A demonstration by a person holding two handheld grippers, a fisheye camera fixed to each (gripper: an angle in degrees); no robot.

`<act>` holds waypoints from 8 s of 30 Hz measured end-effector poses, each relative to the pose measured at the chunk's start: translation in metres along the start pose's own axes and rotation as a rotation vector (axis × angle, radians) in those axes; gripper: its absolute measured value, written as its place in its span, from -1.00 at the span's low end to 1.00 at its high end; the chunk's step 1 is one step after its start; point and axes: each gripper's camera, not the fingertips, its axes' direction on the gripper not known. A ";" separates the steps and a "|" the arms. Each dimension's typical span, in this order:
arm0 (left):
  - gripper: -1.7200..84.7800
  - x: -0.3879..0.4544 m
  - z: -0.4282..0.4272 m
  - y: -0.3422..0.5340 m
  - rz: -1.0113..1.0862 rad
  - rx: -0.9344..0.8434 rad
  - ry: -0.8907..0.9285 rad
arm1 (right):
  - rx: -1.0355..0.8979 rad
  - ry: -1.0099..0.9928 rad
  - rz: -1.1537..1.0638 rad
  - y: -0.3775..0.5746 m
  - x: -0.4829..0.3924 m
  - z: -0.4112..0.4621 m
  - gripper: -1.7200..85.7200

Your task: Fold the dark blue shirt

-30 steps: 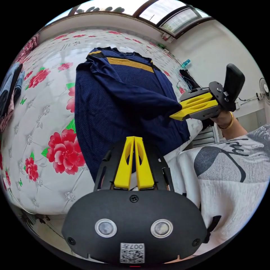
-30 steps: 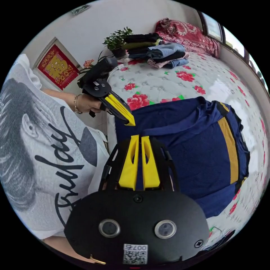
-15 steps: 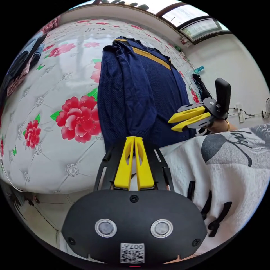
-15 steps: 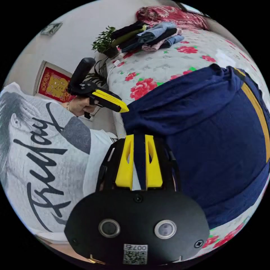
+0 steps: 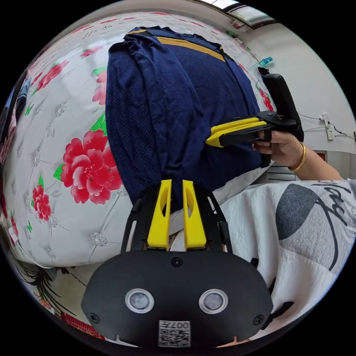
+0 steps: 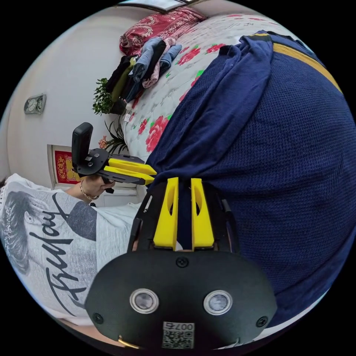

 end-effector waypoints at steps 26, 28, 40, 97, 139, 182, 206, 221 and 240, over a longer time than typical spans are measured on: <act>-0.98 -0.004 -0.024 0.000 -0.006 0.057 -0.023 | 0.083 -0.143 -0.028 0.031 -0.002 -0.035 -0.97; -0.98 -0.008 -0.024 0.003 -0.020 0.047 -0.009 | 0.078 -0.135 -0.026 0.037 -0.005 -0.037 -0.97; -0.98 -0.030 0.002 0.008 -0.166 -0.034 0.052 | -0.116 0.018 0.016 0.040 -0.010 0.007 -0.93; -0.98 -0.041 -0.022 -0.003 0.037 0.041 0.012 | -0.020 0.038 -0.058 0.050 -0.027 -0.003 -0.89; -0.98 -0.087 0.000 0.050 -0.213 0.304 0.135 | 0.394 0.495 0.369 0.280 0.013 -0.112 -0.83; -0.75 0.436 0.285 -0.111 0.866 0.036 -0.360 | 0.593 0.164 0.188 0.365 0.232 -0.235 -0.77; -0.71 0.560 0.388 -0.149 0.333 -0.048 -0.394 | 0.260 -0.083 0.080 0.156 0.468 -0.229 -0.82; -0.71 0.576 0.416 -0.122 0.455 -0.099 -0.515 | 0.279 -0.109 0.083 0.132 0.484 -0.212 -0.92; -0.95 0.412 0.278 -0.089 0.191 0.086 -0.103 | 0.305 -0.135 0.133 0.044 0.417 -0.235 -0.96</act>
